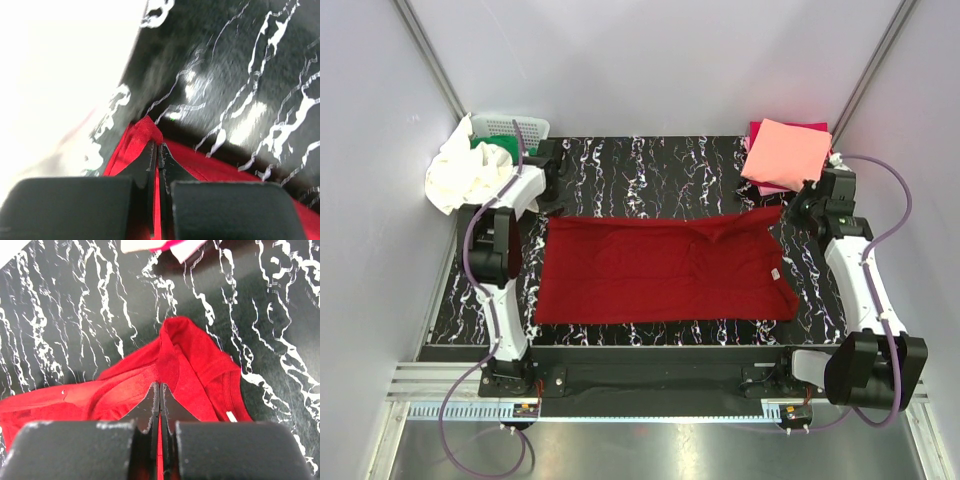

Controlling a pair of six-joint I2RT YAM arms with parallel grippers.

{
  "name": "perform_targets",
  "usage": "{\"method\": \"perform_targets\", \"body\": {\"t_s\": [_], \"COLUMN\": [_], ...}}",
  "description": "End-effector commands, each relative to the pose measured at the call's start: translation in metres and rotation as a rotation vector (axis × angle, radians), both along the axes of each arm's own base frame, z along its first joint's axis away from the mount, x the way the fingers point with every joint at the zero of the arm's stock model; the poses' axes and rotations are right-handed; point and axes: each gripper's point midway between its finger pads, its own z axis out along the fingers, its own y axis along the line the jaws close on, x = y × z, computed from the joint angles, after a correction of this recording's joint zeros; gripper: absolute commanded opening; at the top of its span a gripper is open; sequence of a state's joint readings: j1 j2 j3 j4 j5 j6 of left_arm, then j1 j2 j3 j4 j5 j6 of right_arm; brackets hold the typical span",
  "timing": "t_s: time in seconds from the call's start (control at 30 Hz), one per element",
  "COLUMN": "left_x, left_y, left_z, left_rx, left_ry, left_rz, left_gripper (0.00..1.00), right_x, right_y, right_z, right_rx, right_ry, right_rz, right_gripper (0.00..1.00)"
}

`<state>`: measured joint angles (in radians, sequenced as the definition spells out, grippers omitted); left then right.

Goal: Fold and stack the t-shirts

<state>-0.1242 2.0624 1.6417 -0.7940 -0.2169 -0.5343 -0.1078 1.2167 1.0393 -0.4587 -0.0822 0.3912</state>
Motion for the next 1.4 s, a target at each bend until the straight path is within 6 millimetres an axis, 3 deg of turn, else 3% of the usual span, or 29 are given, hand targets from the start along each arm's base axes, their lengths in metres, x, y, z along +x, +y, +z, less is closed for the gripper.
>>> {"method": "perform_targets", "body": {"t_s": [0.0, 0.23, 0.57, 1.13, 1.37], "left_x": [-0.003, -0.019, -0.043, -0.078, -0.096], "left_y": [0.011, 0.014, 0.015, 0.015, 0.015], "left_z": [0.033, 0.046, 0.046, 0.04, 0.035], "left_rx": [0.047, 0.075, 0.069, 0.049, 0.04], "left_ry": [-0.081, -0.087, -0.082, -0.057, -0.041], "left_rz": [0.015, 0.015, 0.017, 0.011, 0.011], "left_gripper": [0.0, 0.0, 0.0, 0.0, 0.0], "right_x": [0.0, -0.005, -0.016, -0.059, -0.078], "right_y": [0.001, 0.007, 0.006, 0.011, -0.004], "right_z": [0.001, -0.021, -0.017, -0.014, -0.041], "right_rx": [0.021, 0.048, 0.039, 0.045, 0.022], "right_ry": [-0.03, 0.01, 0.009, 0.038, 0.135], "right_rz": [-0.002, 0.012, 0.011, 0.001, -0.108], "right_gripper": [0.0, 0.0, 0.0, 0.0, 0.0]}}
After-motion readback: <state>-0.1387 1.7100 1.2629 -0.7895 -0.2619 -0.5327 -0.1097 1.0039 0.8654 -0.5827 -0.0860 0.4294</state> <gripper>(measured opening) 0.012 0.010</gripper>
